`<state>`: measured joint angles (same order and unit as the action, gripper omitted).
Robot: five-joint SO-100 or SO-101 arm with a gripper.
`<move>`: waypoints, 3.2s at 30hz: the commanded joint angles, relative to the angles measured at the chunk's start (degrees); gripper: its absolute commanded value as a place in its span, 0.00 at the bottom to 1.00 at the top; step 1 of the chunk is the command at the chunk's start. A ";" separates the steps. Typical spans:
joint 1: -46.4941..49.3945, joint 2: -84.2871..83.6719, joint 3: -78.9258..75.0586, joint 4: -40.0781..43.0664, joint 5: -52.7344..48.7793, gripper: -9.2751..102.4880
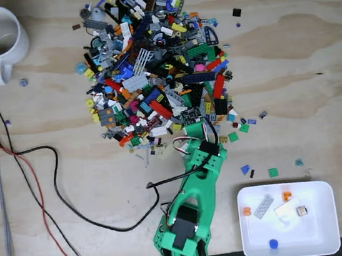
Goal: Find the closest Lego and put it in the bin.
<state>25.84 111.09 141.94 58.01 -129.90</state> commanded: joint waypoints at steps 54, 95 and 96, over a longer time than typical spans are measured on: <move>34.01 25.75 -30.94 11.34 22.94 0.16; -12.66 41.92 -24.43 24.43 51.24 0.25; -16.35 42.10 -23.91 25.22 52.47 0.25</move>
<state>24.70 150.64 121.20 79.63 -80.51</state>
